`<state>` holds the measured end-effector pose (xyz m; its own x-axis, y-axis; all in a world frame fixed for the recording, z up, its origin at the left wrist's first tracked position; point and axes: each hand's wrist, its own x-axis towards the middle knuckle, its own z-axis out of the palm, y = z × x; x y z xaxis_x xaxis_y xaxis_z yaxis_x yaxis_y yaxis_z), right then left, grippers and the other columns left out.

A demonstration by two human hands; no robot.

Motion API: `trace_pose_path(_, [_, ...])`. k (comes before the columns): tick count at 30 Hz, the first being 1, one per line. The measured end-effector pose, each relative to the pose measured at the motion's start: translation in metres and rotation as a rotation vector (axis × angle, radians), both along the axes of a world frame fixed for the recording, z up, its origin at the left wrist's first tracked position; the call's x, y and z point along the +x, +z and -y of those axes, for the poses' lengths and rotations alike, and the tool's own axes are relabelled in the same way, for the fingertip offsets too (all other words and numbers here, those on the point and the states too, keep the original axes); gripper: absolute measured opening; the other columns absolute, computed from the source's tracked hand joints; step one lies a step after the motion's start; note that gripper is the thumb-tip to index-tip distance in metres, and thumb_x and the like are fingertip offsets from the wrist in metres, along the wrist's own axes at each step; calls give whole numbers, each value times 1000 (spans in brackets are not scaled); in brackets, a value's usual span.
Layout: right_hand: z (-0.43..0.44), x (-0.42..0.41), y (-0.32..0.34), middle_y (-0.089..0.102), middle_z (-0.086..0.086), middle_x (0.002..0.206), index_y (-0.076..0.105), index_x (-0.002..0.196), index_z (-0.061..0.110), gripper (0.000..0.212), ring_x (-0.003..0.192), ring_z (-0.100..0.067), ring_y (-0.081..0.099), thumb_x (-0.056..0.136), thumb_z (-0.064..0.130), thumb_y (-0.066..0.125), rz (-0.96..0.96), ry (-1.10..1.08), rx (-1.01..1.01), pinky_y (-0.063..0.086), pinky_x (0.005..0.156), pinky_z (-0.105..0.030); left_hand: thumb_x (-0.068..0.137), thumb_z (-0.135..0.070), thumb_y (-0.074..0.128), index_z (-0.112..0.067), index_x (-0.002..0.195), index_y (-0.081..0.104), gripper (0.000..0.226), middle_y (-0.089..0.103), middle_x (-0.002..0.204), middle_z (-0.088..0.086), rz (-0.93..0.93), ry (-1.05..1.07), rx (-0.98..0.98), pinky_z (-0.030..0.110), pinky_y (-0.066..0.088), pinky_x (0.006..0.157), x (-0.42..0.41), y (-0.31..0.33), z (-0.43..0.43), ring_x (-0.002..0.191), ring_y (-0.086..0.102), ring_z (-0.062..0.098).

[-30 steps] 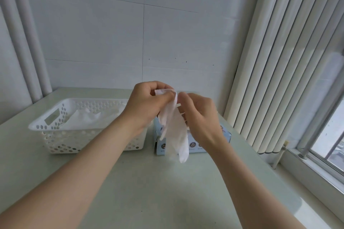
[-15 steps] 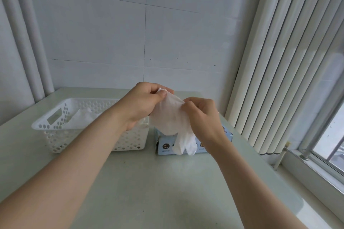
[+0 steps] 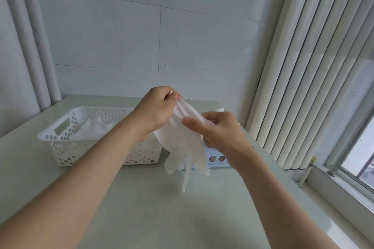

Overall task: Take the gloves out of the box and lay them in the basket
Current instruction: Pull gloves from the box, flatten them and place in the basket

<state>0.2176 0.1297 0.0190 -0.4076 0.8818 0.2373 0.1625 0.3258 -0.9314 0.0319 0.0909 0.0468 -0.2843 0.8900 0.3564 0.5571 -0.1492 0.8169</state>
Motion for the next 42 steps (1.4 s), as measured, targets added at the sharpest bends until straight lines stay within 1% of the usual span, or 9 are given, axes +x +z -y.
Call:
trace_pose_path(8, [-8,-4,-9,78,-15,94,76,92,11,14,91,-35,74,89,24,77,-7,52,-20,59,87,-50,110,-28,45,-27,94,75,34,63,87,8,-63,-61,62,33,42,73,-13,7,6,79,54,16])
trace_pose_path(16, [-12,-28,-12,78,-4,90,76,106,15,10,77,-16,70,97,20,74,-181,39,-43,57,71,-32,110,-24,44,-21,98,74,32,69,93,-8,31,41,67,27,45,73,-37,18,11,87,60,11])
trace_pose_path(22, [-30,-72,9,81,-1,91,77,103,18,13,81,-19,79,96,30,77,-13,44,39,67,74,-39,108,-27,44,-20,105,67,24,67,96,-3,26,194,-17,27,43,67,-83,14,17,82,58,13])
trace_pose_path(27, [-47,-123,18,81,-2,93,78,104,18,17,82,-19,79,94,32,78,169,52,124,67,75,-36,102,-16,42,-18,79,42,23,37,69,0,52,350,-85,25,24,45,-114,8,26,56,31,19])
trace_pose_path(29, [-50,-139,18,79,-2,90,77,104,16,18,76,-18,76,95,31,77,255,52,166,62,66,-30,101,-15,44,-6,110,50,14,50,86,3,157,387,-161,25,41,55,-123,6,30,71,49,20])
trace_pose_path(30, [-50,-147,18,78,-2,89,77,105,15,19,73,-18,75,96,32,76,293,55,183,61,63,-28,102,-14,45,-1,137,40,38,58,109,8,188,396,-212,32,52,74,-128,3,31,93,59,24])
trace_pose_path(33, [-57,-166,12,76,-2,90,75,108,16,22,68,-18,71,96,34,77,377,64,216,56,56,-24,102,-7,42,-3,160,6,68,42,155,20,101,423,-317,46,43,111,-137,-7,36,138,48,38])
trace_pose_path(38, [-67,-191,-4,66,-5,112,69,125,20,36,90,-20,65,93,34,79,465,71,315,48,60,-22,92,1,37,-20,125,26,40,55,119,17,-118,456,-398,44,48,82,-150,-23,36,88,56,32])
trace_pose_path(42, [-68,-195,-11,67,-3,108,61,131,22,42,102,-21,60,94,29,81,588,72,492,46,73,-28,91,4,38,-18,132,33,47,50,125,17,-296,519,-469,53,53,95,-156,-34,34,108,56,39])
